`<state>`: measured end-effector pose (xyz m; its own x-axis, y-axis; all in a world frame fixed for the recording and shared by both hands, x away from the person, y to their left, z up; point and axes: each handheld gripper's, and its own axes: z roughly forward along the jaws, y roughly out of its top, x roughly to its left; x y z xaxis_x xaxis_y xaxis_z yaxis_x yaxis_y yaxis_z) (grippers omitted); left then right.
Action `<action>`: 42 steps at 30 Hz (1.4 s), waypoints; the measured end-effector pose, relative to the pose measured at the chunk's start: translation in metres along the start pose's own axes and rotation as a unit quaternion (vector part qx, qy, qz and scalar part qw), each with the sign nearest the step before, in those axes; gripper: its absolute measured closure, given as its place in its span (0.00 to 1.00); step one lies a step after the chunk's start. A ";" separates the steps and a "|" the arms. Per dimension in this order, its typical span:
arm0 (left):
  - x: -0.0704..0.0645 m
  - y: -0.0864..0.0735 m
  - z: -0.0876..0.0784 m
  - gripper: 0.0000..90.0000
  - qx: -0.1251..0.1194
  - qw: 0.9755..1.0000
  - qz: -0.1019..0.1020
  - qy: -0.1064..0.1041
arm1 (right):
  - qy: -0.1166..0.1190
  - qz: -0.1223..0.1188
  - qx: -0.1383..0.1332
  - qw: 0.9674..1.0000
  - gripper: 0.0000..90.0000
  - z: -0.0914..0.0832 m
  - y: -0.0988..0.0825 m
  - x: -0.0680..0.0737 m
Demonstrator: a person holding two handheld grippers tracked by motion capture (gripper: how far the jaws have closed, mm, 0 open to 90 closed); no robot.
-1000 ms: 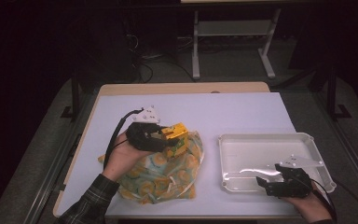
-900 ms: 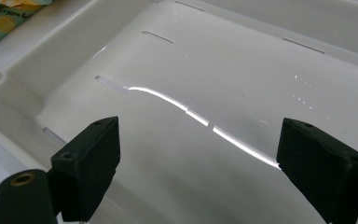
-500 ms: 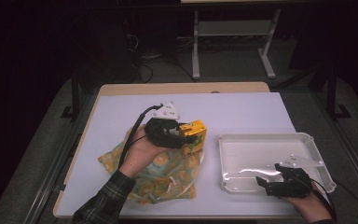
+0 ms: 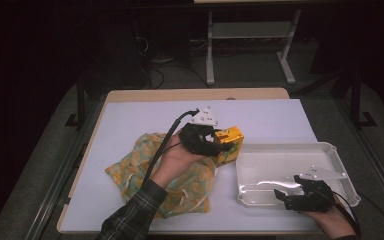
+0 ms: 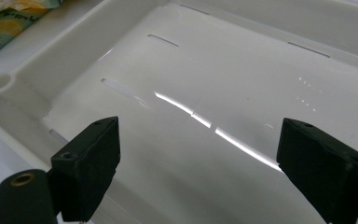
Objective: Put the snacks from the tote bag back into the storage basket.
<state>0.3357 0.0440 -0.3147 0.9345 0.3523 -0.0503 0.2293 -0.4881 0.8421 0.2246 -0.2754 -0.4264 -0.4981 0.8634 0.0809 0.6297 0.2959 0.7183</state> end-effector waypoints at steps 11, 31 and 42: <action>-0.005 0.007 0.031 0.57 -0.005 1.000 -0.003 -0.001 | 0.001 0.000 -0.002 1.000 0.14 -0.001 0.000 -0.001; -0.009 0.010 0.092 0.57 0.000 1.000 -0.004 0.006 | 0.003 -0.001 -0.004 1.000 0.14 -0.002 0.000 -0.001; -0.002 0.005 0.119 0.57 -0.002 1.000 -0.004 0.018 | 0.006 0.002 -0.007 1.000 0.15 -0.002 0.000 -0.002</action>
<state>0.3670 -0.0541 -0.3737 0.9226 0.3839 -0.0373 0.2350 -0.4829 0.8436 0.2242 -0.2776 -0.4250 -0.5025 0.8595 0.0932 0.6235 0.2856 0.7278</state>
